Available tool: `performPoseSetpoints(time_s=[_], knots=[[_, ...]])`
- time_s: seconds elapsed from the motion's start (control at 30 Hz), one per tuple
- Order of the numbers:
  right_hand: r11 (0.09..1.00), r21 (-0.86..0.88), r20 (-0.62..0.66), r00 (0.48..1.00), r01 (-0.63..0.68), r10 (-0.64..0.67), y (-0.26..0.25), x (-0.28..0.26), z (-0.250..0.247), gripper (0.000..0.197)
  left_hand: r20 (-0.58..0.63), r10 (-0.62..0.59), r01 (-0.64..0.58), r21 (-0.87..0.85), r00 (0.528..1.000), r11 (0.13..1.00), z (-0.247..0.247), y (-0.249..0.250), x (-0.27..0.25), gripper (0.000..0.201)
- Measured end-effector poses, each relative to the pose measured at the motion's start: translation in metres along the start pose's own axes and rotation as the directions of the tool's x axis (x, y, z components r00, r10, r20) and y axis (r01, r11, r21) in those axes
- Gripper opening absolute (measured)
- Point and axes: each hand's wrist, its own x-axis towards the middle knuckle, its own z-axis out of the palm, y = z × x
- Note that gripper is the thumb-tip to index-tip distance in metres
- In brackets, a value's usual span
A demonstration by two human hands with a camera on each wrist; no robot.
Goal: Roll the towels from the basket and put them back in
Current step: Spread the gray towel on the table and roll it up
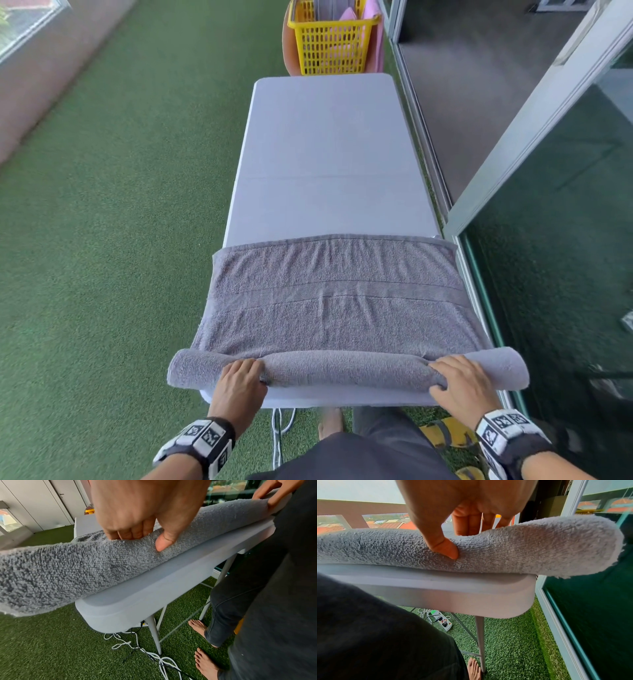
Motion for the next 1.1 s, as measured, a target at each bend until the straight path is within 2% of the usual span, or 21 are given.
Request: performPoseSetpoints(time_s=[0.07, 0.13, 0.2, 0.33, 0.43, 0.53, 0.6, 0.63, 0.67, 0.73, 0.83, 0.93, 1.1], knots=[[0.999, -0.051, 0.041, 0.999, 0.006, -0.004, -0.001, 0.007, -0.008, 0.035, 0.001, -0.005, 0.005, -0.02, 1.0, 1.0, -0.007, 0.002, 0.006, 0.03], [0.995, -0.093, 0.094, 0.995, 0.028, -0.019, -0.003, 0.022, -0.016, 0.042, 0.022, -0.012, 0.013, -0.024, 1.0, 1.0, -0.017, 0.003, 0.021, 0.013], [0.997, -0.081, 0.109, 0.994, 0.018, -0.009, -0.003, 0.036, -0.02, 0.043, 0.052, -0.04, 0.04, -0.014, 0.998, 0.999, -0.022, 0.001, 0.037, 0.016], [0.999, -0.043, 0.003, 1.0, -0.019, 0.019, -0.006, 0.046, -0.022, 0.043, 0.033, -0.094, 0.094, -0.018, 0.995, 0.995, -0.021, 0.002, 0.058, 0.023], [0.992, -0.12, -0.055, 0.998, -0.032, 0.026, -0.015, 0.049, -0.021, 0.049, -0.028, -0.08, 0.081, 0.042, 0.996, 0.996, -0.02, 0.007, 0.061, 0.038], [0.996, -0.088, -0.115, 0.993, -0.002, -0.008, -0.017, 0.05, -0.017, 0.055, -0.119, -0.044, 0.047, 0.02, 0.992, 0.999, -0.017, 0.011, 0.06, 0.03], [0.999, -0.049, -0.144, 0.99, -0.003, -0.004, -0.019, 0.045, -0.018, 0.039, -0.151, -0.051, 0.05, -0.01, 0.987, 0.999, -0.009, 0.01, 0.053, 0.013], [0.999, -0.04, -0.169, 0.986, -0.002, -0.005, -0.019, 0.041, -0.016, 0.03, -0.153, -0.066, 0.065, -0.012, 0.986, 0.998, -0.005, 0.008, 0.047, 0.018], [0.999, -0.034, -0.193, 0.981, 0.007, -0.013, -0.017, 0.036, -0.013, 0.027, -0.114, -0.059, 0.06, 0.006, 0.992, 0.998, 0.0, 0.006, 0.042, 0.032], [0.999, -0.041, -0.174, 0.984, 0.026, -0.032, -0.008, 0.024, -0.004, 0.041, -0.071, -0.029, 0.032, 0.05, 0.997, 0.998, 0.008, 0.002, 0.033, 0.042], [0.994, -0.086, -0.092, 0.993, 0.061, -0.069, 0.001, 0.019, 0.004, 0.068, -0.092, -0.014, 0.017, 0.039, 0.996, 0.999, 0.006, 0.0, 0.035, 0.059], [0.997, -0.08, -0.063, 0.998, 0.017, -0.022, -0.006, 0.031, -0.005, 0.071, -0.084, -0.025, 0.027, 0.024, 0.996, 0.999, -0.004, 0.002, 0.048, 0.049], [1.0, 0.0, -0.049, 0.998, -0.025, 0.025, -0.011, 0.039, -0.016, 0.054, -0.033, -0.066, 0.067, 0.018, 0.997, 0.998, -0.015, 0.005, 0.053, 0.031]])
